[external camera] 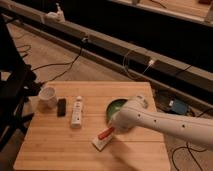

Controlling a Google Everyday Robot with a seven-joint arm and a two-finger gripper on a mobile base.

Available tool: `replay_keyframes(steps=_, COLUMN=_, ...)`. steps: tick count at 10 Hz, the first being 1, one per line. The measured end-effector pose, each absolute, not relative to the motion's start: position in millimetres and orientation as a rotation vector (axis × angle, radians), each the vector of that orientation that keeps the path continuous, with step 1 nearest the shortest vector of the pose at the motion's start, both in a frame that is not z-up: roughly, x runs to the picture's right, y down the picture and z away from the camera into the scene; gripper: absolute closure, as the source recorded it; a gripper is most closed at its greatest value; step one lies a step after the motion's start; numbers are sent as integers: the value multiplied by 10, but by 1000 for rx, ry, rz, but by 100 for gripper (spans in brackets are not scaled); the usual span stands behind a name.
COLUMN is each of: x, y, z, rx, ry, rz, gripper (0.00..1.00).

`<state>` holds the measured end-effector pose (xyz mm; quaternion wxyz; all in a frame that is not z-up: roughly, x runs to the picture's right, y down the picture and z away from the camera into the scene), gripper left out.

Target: Place the pepper on the white sponge

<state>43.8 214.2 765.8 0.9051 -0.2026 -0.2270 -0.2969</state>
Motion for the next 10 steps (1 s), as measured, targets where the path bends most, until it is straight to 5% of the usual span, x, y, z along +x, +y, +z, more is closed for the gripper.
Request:
replay_keyframes(steps=3, x=264, y=2196, z=7675, rx=-410, ry=-497, rz=-618, gripper=75)
replay_keyframes(steps=8, x=198, y=2363, z=7744, rx=-425, ry=-526, rz=-602, gripper=29)
replay_keyframes(steps=10, x=205, y=2383, z=7757, rx=-427, ry=-528, rz=-596, gripper=20)
